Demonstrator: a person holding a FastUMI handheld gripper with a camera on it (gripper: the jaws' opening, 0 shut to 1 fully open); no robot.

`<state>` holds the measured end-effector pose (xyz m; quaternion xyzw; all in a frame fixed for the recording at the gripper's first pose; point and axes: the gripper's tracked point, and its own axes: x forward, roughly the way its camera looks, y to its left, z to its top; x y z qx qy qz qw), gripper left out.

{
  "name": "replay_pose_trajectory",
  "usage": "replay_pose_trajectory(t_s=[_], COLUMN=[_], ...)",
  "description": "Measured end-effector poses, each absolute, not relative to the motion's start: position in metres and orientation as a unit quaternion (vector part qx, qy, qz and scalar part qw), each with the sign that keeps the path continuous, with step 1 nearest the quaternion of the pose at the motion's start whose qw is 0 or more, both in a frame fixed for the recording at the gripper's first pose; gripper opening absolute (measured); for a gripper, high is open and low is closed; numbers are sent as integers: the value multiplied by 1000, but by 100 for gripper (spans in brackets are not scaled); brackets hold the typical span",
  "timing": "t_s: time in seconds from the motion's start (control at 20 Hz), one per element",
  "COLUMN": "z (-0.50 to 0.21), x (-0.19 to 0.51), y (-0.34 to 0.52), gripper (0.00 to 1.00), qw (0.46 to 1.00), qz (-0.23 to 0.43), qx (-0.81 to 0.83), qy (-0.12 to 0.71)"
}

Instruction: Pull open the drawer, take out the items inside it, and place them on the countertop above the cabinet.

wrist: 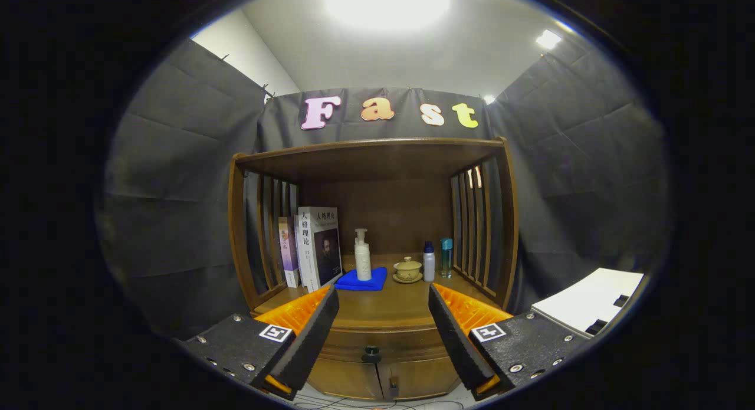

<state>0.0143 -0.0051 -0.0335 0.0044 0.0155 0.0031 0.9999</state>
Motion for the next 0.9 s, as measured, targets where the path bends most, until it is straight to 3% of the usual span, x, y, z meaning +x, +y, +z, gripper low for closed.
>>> replay_pose_trajectory(t_s=[0.45,0.9], z=[-103,-204], x=[51,65], y=[-11,25], gripper=[94,95], qw=[997,988], qz=[-32,-15], qx=[-8,-61], qy=[71,138])
